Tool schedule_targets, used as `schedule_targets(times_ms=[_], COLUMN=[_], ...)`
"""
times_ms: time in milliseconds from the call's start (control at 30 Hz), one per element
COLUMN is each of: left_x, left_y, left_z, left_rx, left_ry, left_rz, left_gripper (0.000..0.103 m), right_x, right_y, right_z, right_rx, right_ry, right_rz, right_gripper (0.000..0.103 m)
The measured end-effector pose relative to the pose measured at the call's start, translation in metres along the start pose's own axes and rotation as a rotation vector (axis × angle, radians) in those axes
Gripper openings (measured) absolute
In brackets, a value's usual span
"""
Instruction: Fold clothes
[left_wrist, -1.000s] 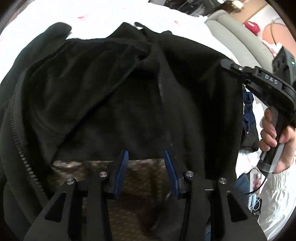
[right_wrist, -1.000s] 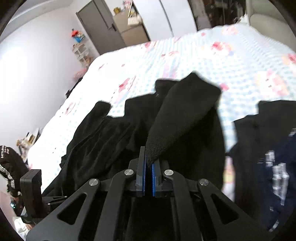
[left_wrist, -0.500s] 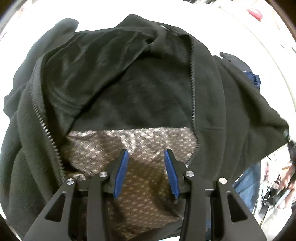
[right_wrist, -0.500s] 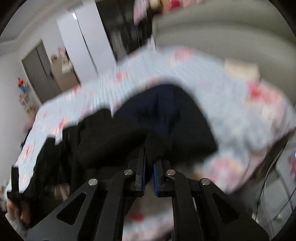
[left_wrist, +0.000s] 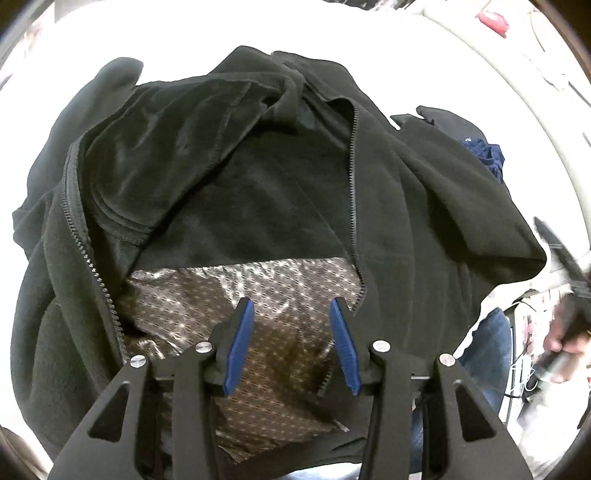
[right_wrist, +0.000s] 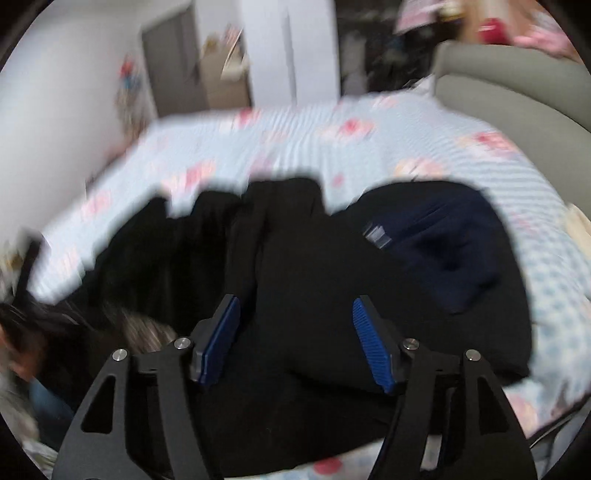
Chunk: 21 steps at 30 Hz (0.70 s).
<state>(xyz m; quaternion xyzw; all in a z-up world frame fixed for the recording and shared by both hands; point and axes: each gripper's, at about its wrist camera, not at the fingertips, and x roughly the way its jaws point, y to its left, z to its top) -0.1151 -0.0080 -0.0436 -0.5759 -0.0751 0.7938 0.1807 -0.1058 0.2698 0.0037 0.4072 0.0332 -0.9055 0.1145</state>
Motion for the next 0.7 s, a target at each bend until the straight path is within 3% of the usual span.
schedule_targets(times_ms=[100, 133, 233, 267, 400, 500, 533, 600, 667, 700], left_x=[0.0, 0.0, -0.008, -0.014, -0.04, -0.06, -0.067, -0.069, -0.048, -0.032], left_y=[-0.001, 0.001, 0.008, 0.012, 0.038, 0.061, 0.068, 0.084, 0.103, 0.112], left_z=[-0.003, -0.005, -0.005, -0.003, 0.024, 0.05, 0.059, 0.083, 0.114, 0.129], left_rx=[-0.001, -0.002, -0.009, -0.012, -0.009, -0.003, -0.001, 0.012, 0.041, 0.039], left_ry=[0.007, 0.01, 0.003, -0.009, -0.088, -0.156, -0.179, -0.207, -0.201, -0.179], left_rz=[0.007, 0.012, 0.037, 0.043, 0.093, 0.138, 0.153, 0.186, 0.211, 0.215], left_gripper=[0.047, 0.047, 0.047, 0.047, 0.047, 0.047, 0.047, 0.047, 0.047, 0.047], right_x=[0.049, 0.058, 0.048, 0.043, 0.017, -0.007, -0.012, -0.021, -0.021, -0.013], right_y=[0.005, 0.005, -0.009, -0.015, -0.039, -0.039, -0.031, -0.018, -0.008, -0.004], right_z=[-0.013, -0.018, -0.014, -0.011, 0.004, 0.026, 0.041, 0.073, 0.11, 0.126], right_rx=[-0.072, -0.101, -0.091, -0.081, -0.024, -0.022, -0.041, -0.044, 0.003, 0.025], right_ry=[0.111, 0.128, 0.099, 0.086, 0.036, -0.021, -0.044, -0.108, -0.146, -0.129], right_rz=[-0.062, -0.098, -0.168, -0.188, -0.251, -0.227, -0.218, -0.127, 0.054, 0.129], right_gripper=[0.069, 0.066, 0.015, 0.01, 0.01, 0.011, 0.017, 0.027, 0.053, 0.058])
